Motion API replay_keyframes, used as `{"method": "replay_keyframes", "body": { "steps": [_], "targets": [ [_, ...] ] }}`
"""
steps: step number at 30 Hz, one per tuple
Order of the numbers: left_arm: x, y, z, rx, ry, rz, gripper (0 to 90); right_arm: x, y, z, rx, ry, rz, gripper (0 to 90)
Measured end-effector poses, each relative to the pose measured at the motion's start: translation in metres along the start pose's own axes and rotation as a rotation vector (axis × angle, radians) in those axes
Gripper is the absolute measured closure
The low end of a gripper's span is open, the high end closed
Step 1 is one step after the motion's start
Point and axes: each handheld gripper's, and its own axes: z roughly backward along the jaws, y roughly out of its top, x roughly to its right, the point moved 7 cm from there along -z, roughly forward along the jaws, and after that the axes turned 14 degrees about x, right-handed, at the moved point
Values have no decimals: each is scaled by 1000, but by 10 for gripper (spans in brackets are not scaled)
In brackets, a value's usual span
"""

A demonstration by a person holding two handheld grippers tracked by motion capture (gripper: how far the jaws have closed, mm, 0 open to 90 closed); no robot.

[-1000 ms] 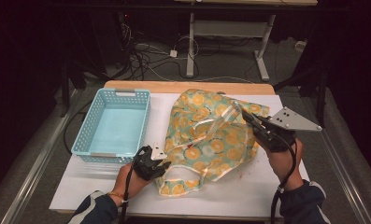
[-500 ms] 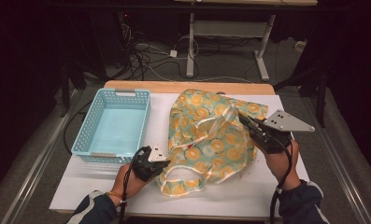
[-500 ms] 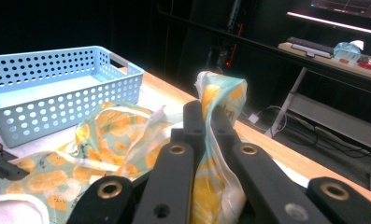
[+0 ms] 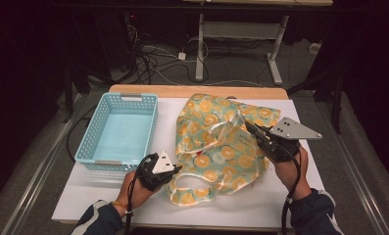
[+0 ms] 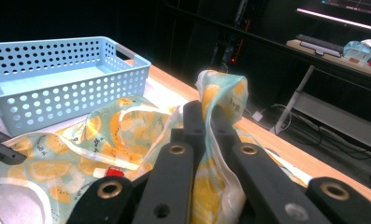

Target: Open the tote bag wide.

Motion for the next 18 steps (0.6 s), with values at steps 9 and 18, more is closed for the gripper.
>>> {"method": "replay_keyframes", "body": {
  "steps": [9,18],
  "targets": [
    [-5,5,2,50,-24,37,872,2,0,-2,1,-1,-2,899],
    [-5,4,-5,33,-36,36,872,2,-7,-7,-18,5,-1,899]
  ]
}}
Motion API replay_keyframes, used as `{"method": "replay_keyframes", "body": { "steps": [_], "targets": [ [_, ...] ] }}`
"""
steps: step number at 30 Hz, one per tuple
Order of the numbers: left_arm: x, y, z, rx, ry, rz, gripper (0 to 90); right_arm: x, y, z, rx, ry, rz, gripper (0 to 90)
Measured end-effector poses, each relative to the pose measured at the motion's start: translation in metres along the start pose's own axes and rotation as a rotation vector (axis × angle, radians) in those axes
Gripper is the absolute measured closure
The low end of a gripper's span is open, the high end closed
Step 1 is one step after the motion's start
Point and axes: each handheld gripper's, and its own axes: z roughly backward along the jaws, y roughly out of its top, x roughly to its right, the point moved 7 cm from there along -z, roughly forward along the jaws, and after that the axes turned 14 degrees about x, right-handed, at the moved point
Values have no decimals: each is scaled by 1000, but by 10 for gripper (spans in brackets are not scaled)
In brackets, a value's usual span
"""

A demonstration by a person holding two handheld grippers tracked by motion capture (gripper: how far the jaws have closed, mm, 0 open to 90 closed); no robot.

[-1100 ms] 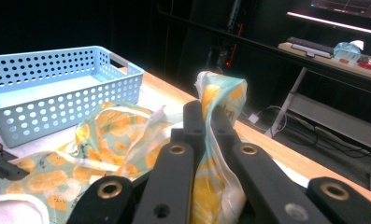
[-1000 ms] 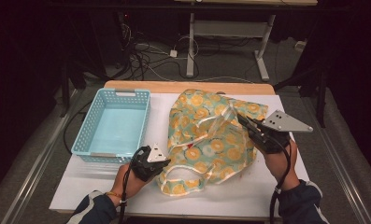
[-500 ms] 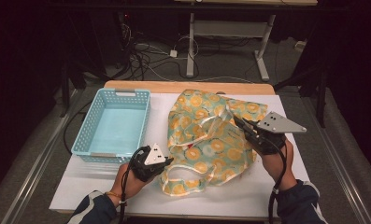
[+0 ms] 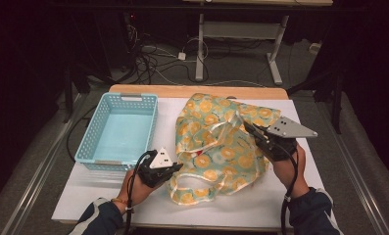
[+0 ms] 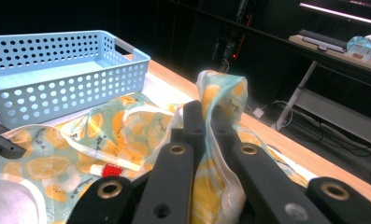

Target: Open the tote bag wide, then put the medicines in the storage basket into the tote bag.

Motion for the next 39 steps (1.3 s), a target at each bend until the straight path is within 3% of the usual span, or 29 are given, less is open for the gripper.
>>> {"method": "replay_keyframes", "body": {
  "steps": [5,12,23,25,32,39],
  "targets": [
    [2,5,-1,42,3,-13,872,-1,-3,-2,-6,4,-5,899],
    [-2,23,-3,147,21,-4,872,-1,-5,-5,-13,5,-5,899],
    [-8,49,-31,253,37,17,873,-5,-23,-16,-67,35,-8,899],
    [-10,57,-35,285,46,11,873,-5,-27,-17,-82,41,-9,899],
    [-16,100,-40,422,52,56,874,-13,-35,-22,-127,95,-3,899],
    [-17,135,-35,513,90,61,874,-21,-26,-28,-115,126,18,899]
  ]
}}
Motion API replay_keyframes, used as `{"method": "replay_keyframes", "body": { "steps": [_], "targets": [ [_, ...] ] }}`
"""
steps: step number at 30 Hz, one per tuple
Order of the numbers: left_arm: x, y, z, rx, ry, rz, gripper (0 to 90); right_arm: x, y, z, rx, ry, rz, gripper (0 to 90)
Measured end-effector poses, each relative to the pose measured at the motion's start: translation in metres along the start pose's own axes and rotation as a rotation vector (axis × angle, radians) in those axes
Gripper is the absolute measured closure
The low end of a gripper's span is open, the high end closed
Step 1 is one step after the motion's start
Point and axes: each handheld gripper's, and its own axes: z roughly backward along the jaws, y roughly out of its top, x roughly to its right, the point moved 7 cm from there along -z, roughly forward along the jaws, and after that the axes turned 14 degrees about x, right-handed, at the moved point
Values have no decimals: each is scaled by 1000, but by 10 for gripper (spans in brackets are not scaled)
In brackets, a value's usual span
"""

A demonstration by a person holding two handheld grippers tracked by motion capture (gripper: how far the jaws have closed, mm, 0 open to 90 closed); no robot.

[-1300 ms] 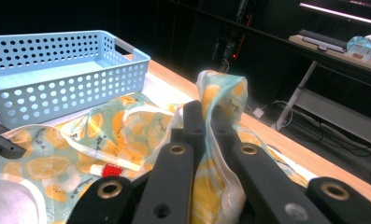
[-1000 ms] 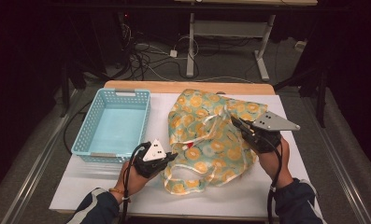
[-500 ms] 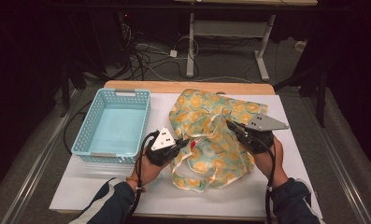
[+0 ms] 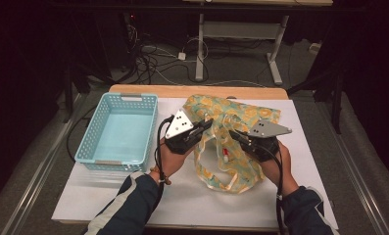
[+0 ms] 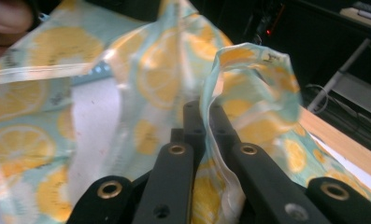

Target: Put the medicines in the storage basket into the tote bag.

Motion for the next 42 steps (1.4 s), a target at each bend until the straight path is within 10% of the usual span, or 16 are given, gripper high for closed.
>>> {"method": "replay_keyframes", "body": {
  "steps": [23,33,42],
  "targets": [
    [-37,122,15,211,212,-34,874,34,140,32,238,-84,109,900],
    [-50,139,16,229,245,-42,873,60,175,49,319,-158,99,900],
    [-74,109,-1,136,273,-34,871,83,141,22,226,-203,58,900]
  ]
}}
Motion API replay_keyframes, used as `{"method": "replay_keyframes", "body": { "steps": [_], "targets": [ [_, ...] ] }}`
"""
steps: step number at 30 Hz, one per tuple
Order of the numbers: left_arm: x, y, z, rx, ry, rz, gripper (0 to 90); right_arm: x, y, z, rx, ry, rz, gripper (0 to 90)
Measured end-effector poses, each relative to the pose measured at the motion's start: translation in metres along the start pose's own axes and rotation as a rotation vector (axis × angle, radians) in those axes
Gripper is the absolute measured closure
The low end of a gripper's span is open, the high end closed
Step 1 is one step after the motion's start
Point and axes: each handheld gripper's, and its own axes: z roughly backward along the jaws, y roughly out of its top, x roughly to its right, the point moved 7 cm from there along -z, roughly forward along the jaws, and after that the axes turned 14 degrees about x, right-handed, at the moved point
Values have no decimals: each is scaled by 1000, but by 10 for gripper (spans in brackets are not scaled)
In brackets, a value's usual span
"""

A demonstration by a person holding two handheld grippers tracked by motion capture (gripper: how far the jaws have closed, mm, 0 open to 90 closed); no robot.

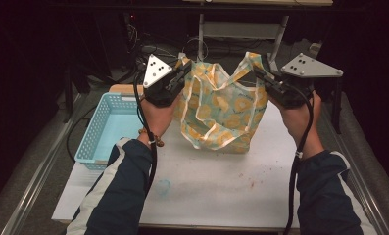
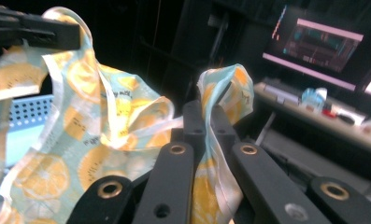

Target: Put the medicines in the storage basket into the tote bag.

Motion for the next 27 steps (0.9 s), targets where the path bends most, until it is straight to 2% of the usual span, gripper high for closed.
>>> {"method": "replay_keyframes", "body": {
  "steps": [3,6,9,15,18,21,25,27],
  "targets": [
    [-4,-13,-4,-34,7,1,871,5,-18,-7,-42,-10,-16,899],
    [-5,-25,-7,-66,9,-9,871,5,-36,-12,-80,0,-36,899],
    [-7,-36,-9,-88,13,-4,871,5,-52,-14,-108,6,-57,899],
    [-14,-56,-12,-144,29,-21,871,1,-76,-15,-146,20,-81,896],
    [-18,-59,-13,-152,39,-17,872,-2,-85,-13,-155,24,-88,865],
    [-21,-59,-13,-160,51,-34,872,-5,-89,-10,-155,36,-97,861],
    [-24,-57,-12,-163,68,-52,872,-13,-89,-5,-143,56,-96,852],
    [-26,-55,-12,-165,72,-57,873,-19,-87,-3,-135,83,-91,806]
  ]
}}
